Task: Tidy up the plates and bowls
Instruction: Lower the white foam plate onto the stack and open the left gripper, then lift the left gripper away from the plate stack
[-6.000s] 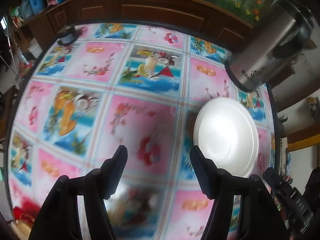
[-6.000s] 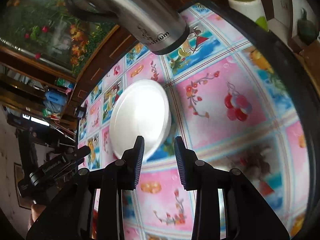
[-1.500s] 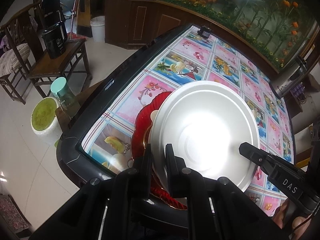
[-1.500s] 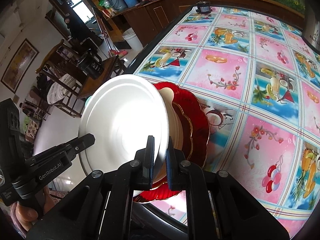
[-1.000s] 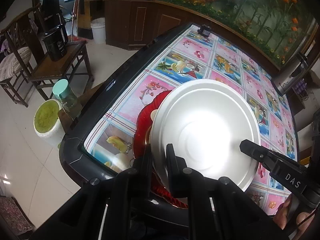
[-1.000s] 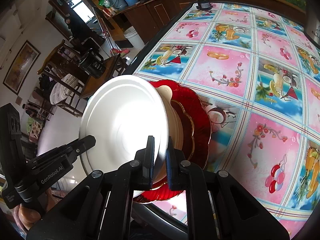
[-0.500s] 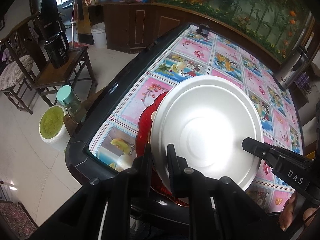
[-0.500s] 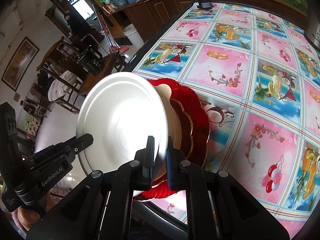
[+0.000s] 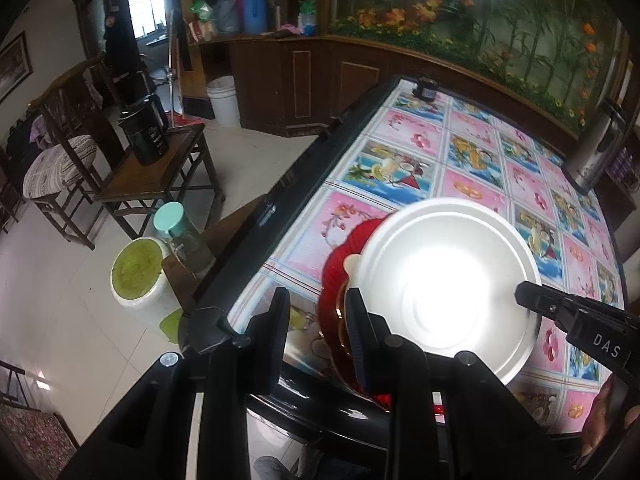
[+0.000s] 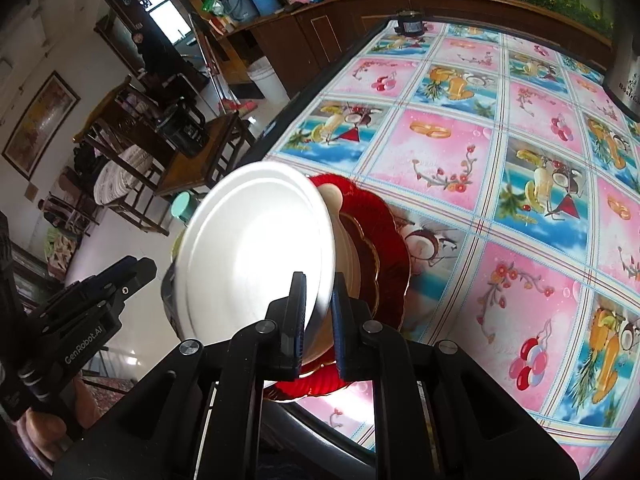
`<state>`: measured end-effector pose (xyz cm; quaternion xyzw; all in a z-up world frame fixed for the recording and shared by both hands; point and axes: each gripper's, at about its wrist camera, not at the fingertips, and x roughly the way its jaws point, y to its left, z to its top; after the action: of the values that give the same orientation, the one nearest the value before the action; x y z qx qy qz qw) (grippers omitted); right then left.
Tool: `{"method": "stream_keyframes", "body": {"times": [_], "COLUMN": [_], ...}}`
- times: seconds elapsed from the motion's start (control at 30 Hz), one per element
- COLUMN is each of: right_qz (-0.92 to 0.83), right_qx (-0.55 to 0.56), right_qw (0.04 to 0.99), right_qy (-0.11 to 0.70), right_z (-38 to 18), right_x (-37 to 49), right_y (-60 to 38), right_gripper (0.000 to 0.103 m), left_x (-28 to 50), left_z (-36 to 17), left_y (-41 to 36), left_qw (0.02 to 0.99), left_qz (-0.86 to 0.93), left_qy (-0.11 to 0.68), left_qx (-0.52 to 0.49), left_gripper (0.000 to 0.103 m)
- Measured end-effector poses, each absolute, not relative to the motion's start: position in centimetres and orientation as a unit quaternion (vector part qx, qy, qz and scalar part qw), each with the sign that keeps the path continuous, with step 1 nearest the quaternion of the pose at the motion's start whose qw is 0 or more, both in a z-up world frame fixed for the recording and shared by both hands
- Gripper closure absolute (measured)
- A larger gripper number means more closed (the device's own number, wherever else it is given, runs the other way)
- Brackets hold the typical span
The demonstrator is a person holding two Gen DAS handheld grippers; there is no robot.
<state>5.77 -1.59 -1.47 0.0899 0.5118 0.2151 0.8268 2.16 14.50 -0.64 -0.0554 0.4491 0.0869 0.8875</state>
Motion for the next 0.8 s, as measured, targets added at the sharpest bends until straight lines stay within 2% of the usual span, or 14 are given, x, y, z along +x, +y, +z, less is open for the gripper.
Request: {"method": "stream_keyframes", "body": {"times": [0.33,0.37,0.47,0.5,0.8], "right_qz": [0.198,0.193,0.182,0.182,0.172], "right_qx": [0.113,0.110,0.109,0.112,0.130], "right_qw": [0.874,0.879,0.892,0.894,0.897], "right_qy": [0.428,0.421,0.398,0.395,0.387], "right_z": [0.8,0.9,1.2,1.1,-1.2], "right_x": [5.2,5.1,4.6,4.4,2.7], "right_y": [-5.6,-6.0,-7.7,-8.3,-12.2], "right_gripper": [0.090,0.089,0.089,0.089,0.089], "left_x": [0.8,0.7,0.5,0.3,-1.0], "left_z": [1.5,1.6,1.8,1.9,2.5], "left_y": [13.2,12.9,11.8,11.7,8.9], "left_qw": [0.915,0.918,0.926,0.928,0.943], "left_qz": [0.096,0.093,0.093,0.095,0.060], "left_qy": [0.391,0.385,0.366,0.361,0.328], "left_qx": [-0.029,-0.026,-0.016,-0.015,-0.017], "left_gripper": [0.073,0.071,0.049,0.045,0.038]}}
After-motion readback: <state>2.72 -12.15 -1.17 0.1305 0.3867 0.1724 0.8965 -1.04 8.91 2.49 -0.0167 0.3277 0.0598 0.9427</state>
